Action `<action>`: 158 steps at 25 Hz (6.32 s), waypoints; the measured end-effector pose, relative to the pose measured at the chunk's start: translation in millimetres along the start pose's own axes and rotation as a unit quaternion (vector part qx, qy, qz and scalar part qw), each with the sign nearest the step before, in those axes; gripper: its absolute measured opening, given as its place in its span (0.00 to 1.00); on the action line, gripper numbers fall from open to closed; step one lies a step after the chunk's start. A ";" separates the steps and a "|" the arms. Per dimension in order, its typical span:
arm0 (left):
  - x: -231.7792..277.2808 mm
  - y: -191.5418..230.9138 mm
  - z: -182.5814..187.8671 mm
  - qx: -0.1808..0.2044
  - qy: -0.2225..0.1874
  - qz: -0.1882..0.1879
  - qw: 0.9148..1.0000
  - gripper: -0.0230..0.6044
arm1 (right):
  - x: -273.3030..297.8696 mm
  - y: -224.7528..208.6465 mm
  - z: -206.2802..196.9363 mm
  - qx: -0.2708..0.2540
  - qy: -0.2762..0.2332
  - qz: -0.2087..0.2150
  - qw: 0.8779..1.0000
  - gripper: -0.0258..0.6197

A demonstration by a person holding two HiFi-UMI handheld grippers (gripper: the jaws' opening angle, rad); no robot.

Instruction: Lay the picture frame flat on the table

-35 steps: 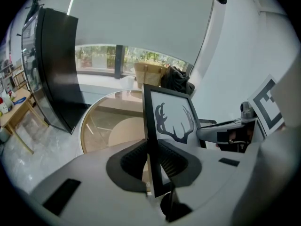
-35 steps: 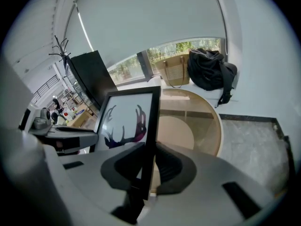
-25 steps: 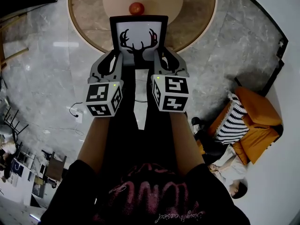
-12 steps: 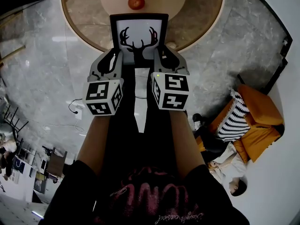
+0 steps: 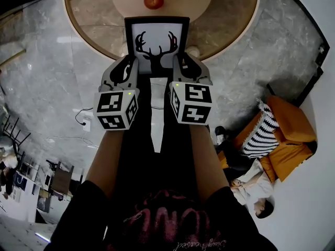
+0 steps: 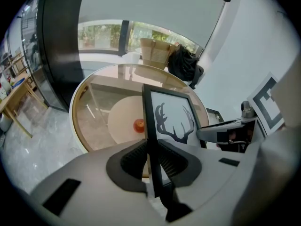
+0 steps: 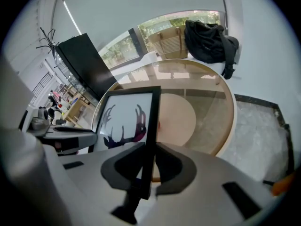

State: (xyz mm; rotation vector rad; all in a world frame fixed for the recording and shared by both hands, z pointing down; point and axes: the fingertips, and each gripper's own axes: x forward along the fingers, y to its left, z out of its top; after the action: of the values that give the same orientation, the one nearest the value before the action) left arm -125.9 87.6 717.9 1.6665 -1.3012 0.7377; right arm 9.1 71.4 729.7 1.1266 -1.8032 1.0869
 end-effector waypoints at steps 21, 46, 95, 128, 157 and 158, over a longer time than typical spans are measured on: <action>31.4 8.6 -21.2 -0.011 0.026 0.001 1.000 0.15 | 26.5 -8.6 -15.5 0.004 0.033 -0.009 0.999 0.17; 18.6 10.7 0.2 0.013 -0.015 0.010 1.000 0.15 | 5.4 -11.5 13.1 -0.008 -0.040 -0.033 0.999 0.15; -272.1 -83.9 270.9 0.104 -0.295 0.012 0.950 0.05 | -319.1 83.1 265.2 -0.114 -0.359 -0.006 0.926 0.07; -415.8 -143.3 318.3 0.173 -0.404 0.003 0.898 0.05 | -472.8 107.4 295.0 -0.166 -0.472 -0.020 0.866 0.07; -431.9 -147.9 354.5 0.182 -0.446 0.008 0.877 0.05 | -480.0 106.5 311.0 -0.173 -0.485 -0.026 0.857 0.07; -431.4 -147.9 355.9 0.183 -0.447 0.009 0.876 0.05 | -479.4 106.4 312.3 -0.174 -0.485 -0.025 0.857 0.07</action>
State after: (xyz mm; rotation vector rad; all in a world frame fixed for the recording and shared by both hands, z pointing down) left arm -124.7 -29.1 151.3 2.4576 -1.8720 0.1855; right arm 29.9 -41.7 159.3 1.6167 -2.5472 0.0559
